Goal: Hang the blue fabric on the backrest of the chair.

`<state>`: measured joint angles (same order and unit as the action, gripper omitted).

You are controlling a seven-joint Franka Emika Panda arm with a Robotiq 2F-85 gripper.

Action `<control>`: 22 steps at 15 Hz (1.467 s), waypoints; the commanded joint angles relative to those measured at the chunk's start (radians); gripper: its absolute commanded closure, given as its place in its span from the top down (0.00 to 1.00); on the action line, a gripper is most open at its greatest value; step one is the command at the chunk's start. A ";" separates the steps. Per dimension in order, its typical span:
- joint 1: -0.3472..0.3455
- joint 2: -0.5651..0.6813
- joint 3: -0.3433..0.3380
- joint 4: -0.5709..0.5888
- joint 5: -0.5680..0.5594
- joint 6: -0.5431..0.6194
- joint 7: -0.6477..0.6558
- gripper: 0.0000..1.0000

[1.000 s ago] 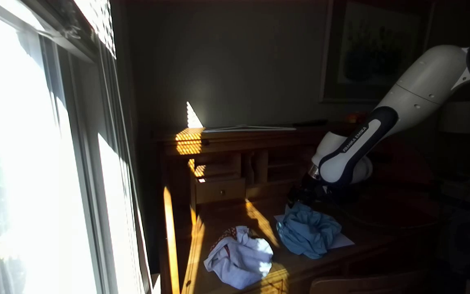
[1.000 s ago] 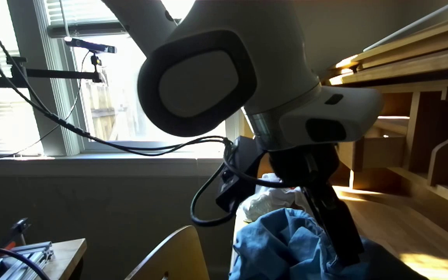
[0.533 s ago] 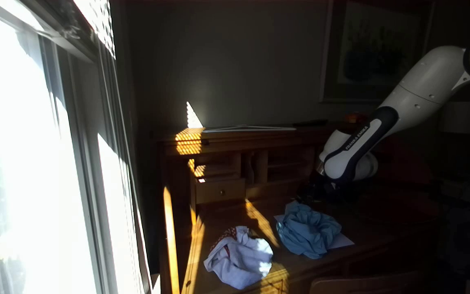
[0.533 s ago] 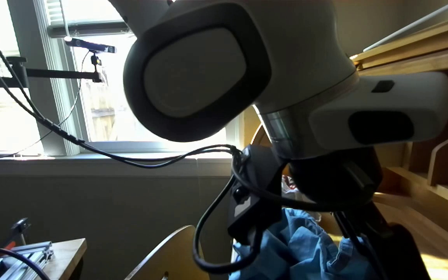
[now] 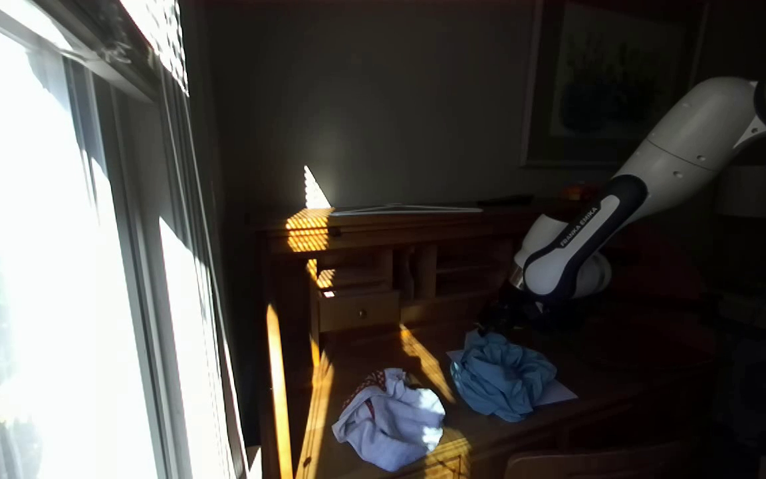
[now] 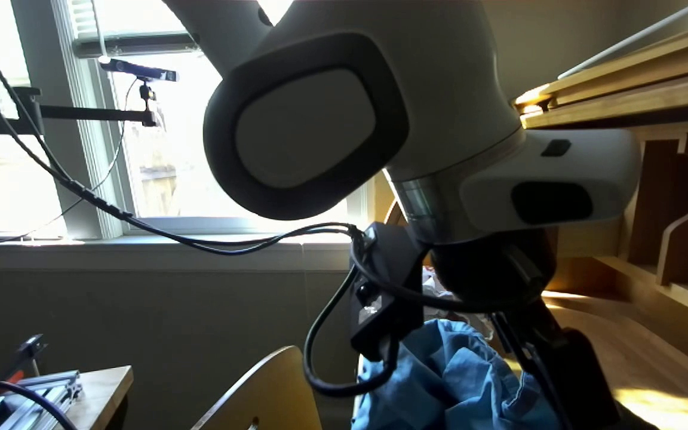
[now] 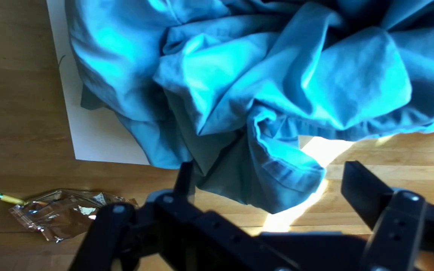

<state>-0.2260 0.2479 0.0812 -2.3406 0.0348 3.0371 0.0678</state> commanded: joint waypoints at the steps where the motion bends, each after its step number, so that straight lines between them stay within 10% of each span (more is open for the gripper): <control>1: -0.030 0.015 0.033 0.002 0.013 0.002 -0.042 1.00; 11: 0.014 0.026 -0.015 0.000 -0.021 0.082 -0.109 0.96; 12: 0.006 0.027 -0.003 0.001 -0.014 0.082 -0.135 0.74; 22: 0.012 0.048 -0.016 0.008 -0.031 0.046 -0.166 0.11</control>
<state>-0.2229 0.2852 0.0883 -2.3411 0.0274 3.0870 -0.0923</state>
